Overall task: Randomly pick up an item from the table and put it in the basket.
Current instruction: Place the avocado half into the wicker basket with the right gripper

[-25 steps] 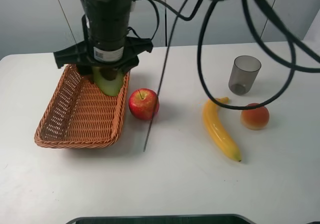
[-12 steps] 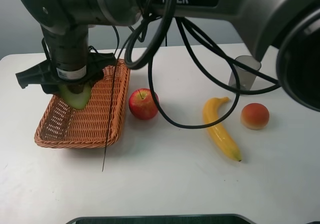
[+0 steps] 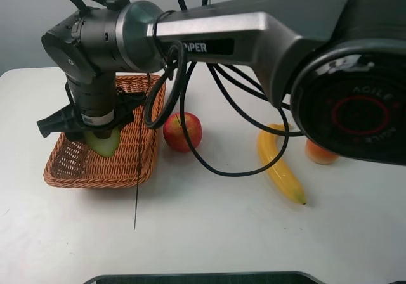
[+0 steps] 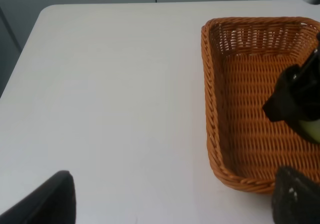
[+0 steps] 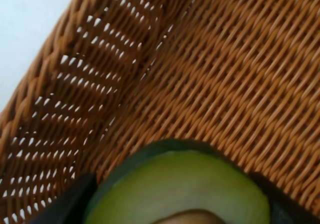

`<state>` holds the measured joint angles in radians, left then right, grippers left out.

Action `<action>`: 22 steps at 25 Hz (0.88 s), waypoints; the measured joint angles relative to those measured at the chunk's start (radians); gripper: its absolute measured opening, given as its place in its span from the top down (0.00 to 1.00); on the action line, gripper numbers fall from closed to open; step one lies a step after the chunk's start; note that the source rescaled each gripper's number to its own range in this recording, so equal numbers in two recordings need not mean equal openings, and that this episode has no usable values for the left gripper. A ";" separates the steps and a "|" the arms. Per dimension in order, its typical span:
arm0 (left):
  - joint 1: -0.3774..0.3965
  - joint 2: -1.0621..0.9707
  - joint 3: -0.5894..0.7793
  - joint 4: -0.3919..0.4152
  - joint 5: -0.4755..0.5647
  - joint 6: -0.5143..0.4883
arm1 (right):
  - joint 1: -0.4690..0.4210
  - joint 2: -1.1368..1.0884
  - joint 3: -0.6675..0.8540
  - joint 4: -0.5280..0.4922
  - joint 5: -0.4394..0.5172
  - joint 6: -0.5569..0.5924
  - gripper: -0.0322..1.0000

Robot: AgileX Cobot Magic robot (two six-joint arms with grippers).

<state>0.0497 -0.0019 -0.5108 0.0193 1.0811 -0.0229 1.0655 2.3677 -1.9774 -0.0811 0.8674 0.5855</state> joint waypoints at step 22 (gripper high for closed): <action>0.000 0.000 0.000 0.000 0.000 0.000 | -0.025 -0.090 0.000 0.047 0.208 -0.167 0.00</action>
<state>0.0497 -0.0019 -0.5108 0.0193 1.0811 -0.0229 1.0405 2.2782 -1.9774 -0.0345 1.0750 0.4186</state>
